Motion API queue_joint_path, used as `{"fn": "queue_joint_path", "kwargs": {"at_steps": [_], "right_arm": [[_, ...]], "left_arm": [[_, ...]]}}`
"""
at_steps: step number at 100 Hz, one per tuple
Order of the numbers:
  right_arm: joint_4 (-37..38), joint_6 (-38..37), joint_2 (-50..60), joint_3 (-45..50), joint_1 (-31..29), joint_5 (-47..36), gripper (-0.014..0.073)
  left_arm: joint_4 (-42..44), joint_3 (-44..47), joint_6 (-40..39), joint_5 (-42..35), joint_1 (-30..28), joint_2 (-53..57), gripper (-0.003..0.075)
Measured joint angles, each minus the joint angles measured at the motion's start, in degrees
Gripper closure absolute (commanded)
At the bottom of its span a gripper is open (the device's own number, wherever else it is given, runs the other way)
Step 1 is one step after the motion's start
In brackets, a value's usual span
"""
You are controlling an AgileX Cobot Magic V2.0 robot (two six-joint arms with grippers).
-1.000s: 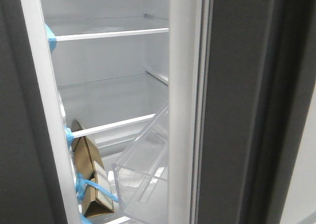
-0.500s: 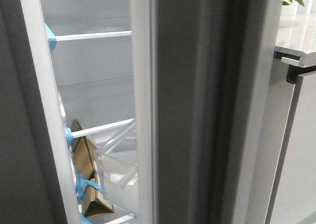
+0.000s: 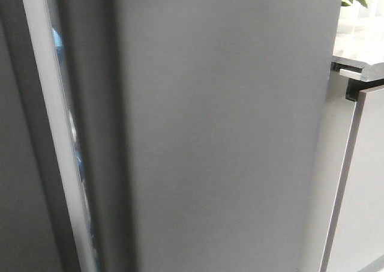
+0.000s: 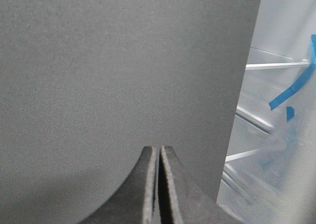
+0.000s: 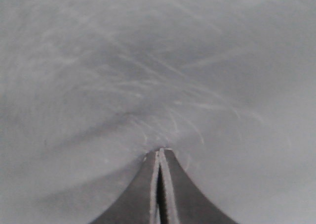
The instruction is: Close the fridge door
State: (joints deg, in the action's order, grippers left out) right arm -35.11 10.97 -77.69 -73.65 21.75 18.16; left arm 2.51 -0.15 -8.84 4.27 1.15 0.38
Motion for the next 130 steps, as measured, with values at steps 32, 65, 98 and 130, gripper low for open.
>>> {"fn": "queue_joint_path", "kwargs": {"at_steps": [32,65,98,130], "right_arm": [[15.3,0.1,-15.4,-11.1,6.4,-13.1,0.0665],[16.8,0.2,-21.4,-18.3,7.1,-11.3,0.0665],[17.0,0.2,-13.9,-14.3,0.5,-7.1,0.0665],[18.3,-0.2,9.9,6.4,-9.8,-11.0,0.0665]], "left_arm": [[0.0,0.0,0.0,0.0,0.0,0.0,0.074],[0.0,0.0,0.0,0.0,0.0,0.0,0.074],[0.0,0.0,0.0,0.0,0.0,0.0,0.074],[0.0,0.0,0.0,0.0,0.0,0.0,0.074]]}}
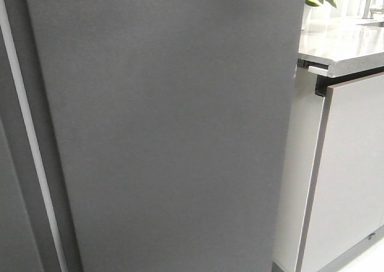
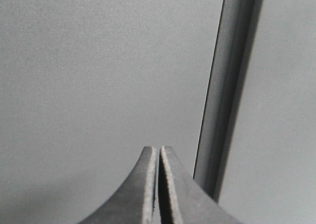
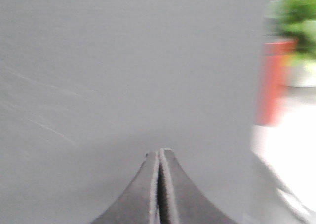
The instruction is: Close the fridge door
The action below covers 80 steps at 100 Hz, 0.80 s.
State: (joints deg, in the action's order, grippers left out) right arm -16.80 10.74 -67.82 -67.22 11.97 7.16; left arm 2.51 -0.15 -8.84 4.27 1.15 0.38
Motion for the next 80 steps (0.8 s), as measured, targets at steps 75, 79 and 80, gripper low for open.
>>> {"fn": "queue_joint_path", "kwargs": {"at_steps": [75,79,80], "right_arm": [[10.3,-6.4,63.2,57.6,-17.8,-0.4,0.0665],[10.9,-7.5,65.1,60.2,-17.9,-0.8,0.0665],[11.1,-7.8,65.3,60.6,-17.9,-1.0,0.0665]], "left_arm": [[0.0,0.0,0.0,0.0,0.0,0.0,0.074],[0.0,0.0,0.0,0.0,0.0,0.0,0.074],[0.0,0.0,0.0,0.0,0.0,0.0,0.074]]}}
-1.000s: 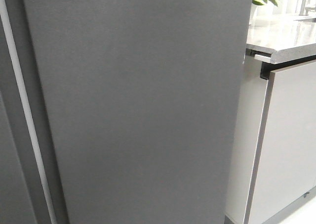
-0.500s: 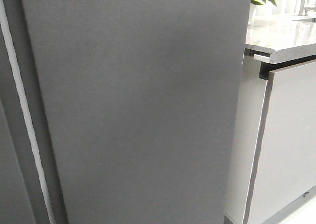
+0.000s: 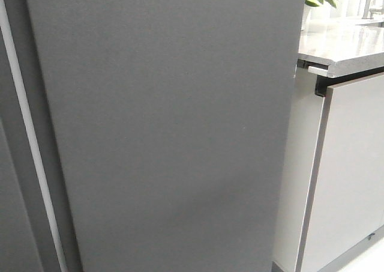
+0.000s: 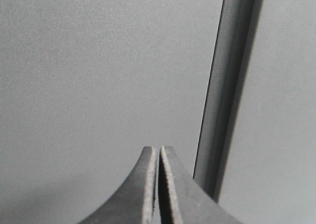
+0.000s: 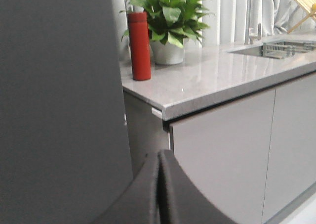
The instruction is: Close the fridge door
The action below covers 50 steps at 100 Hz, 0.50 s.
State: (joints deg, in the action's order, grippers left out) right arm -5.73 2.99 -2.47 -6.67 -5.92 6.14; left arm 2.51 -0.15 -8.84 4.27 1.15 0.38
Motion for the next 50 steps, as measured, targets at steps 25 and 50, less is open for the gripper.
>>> {"fn": "queue_joint_path", "kwargs": {"at_steps": [25,50], "right_arm": [[4.6,-8.0,3.0,7.4,-0.1,-3.2,0.0665],[6.1,-8.7,3.0,7.4,-0.2,-4.3,0.0665]], "left_arm": [[0.0,0.0,0.0,0.0,0.0,0.0,0.074],[0.0,0.0,0.0,0.0,0.0,0.0,0.074]]}}
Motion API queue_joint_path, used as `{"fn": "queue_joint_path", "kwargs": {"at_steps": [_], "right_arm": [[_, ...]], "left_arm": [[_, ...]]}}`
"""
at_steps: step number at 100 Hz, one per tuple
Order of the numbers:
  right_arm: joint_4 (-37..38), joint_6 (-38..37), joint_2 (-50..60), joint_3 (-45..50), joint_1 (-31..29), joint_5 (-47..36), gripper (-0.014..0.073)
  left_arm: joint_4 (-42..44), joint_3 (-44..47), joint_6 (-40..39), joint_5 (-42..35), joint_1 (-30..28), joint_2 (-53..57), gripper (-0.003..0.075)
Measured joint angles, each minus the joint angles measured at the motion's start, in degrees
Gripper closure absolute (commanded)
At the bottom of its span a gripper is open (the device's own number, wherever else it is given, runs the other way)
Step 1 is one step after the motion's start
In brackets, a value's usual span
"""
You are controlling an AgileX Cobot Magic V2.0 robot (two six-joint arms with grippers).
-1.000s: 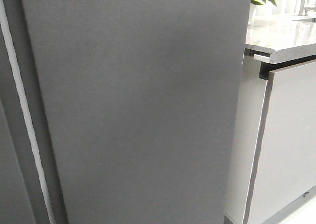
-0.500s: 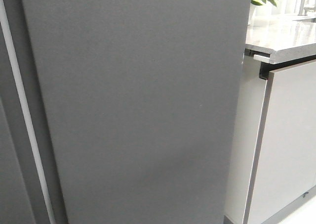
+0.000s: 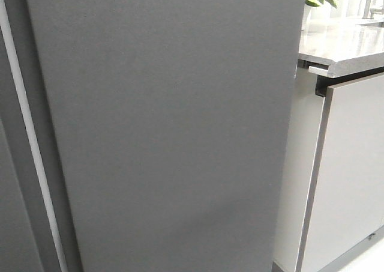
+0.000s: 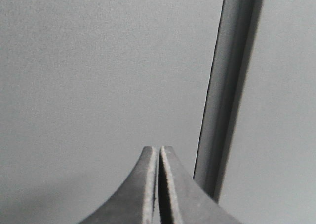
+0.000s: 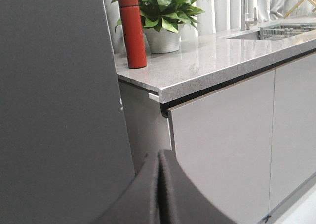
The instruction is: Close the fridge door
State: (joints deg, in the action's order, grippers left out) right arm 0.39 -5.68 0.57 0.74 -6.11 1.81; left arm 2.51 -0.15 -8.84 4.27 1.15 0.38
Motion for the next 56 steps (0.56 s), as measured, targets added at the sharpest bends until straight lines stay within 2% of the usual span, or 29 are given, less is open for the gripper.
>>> {"fn": "queue_joint_path", "kwargs": {"at_steps": [56], "right_arm": [[0.3,-0.2,0.0,0.0,0.0,-0.2,0.0665]], "left_arm": [[0.0,0.0,0.0,0.0,0.0,0.0,0.074]]}}
